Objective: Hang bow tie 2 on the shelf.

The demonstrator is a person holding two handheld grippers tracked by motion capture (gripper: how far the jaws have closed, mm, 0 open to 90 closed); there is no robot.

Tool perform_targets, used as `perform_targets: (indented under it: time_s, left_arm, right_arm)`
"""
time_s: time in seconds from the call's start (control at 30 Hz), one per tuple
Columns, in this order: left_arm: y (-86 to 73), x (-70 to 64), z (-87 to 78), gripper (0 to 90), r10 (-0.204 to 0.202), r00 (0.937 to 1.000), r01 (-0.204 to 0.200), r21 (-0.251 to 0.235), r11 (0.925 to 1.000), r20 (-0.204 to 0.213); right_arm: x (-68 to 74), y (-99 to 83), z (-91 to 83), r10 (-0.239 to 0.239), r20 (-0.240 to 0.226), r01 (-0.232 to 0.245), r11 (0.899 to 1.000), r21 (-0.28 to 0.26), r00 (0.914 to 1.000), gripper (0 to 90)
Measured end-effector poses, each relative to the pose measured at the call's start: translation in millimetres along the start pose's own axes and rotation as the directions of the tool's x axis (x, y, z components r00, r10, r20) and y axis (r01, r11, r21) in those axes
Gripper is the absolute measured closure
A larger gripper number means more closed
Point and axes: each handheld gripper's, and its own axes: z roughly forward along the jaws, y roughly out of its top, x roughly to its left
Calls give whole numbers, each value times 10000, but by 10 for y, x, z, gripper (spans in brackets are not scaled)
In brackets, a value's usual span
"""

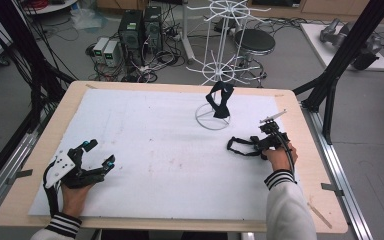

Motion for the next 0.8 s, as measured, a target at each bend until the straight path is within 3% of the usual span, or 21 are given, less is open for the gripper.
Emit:
perform_targets:
  time_s: [0.23,0.57,0.63,0.8]
  left_arm:
    - [0,0,0,161,2,10000,-2,-1,10000,-1]
    - [0,-3,0,162,28,10000,-28,17,10000,13]
    - [1,-4,0,162,29,10000,-29,20,10000,9]
    - [1,-4,0,162,32,10000,-32,22,10000,-1]
  right_arm:
    - [-3,2,-11,-131,79,131,9999,-7,9999,768]
    - [9,-2,-137,-331,106,340,9948,-963,9994,769]
    - [15,3,-177,-380,83,388,9911,-1274,9992,768]
    - [30,23,-275,-588,-75,550,9666,-2501,9982,767]
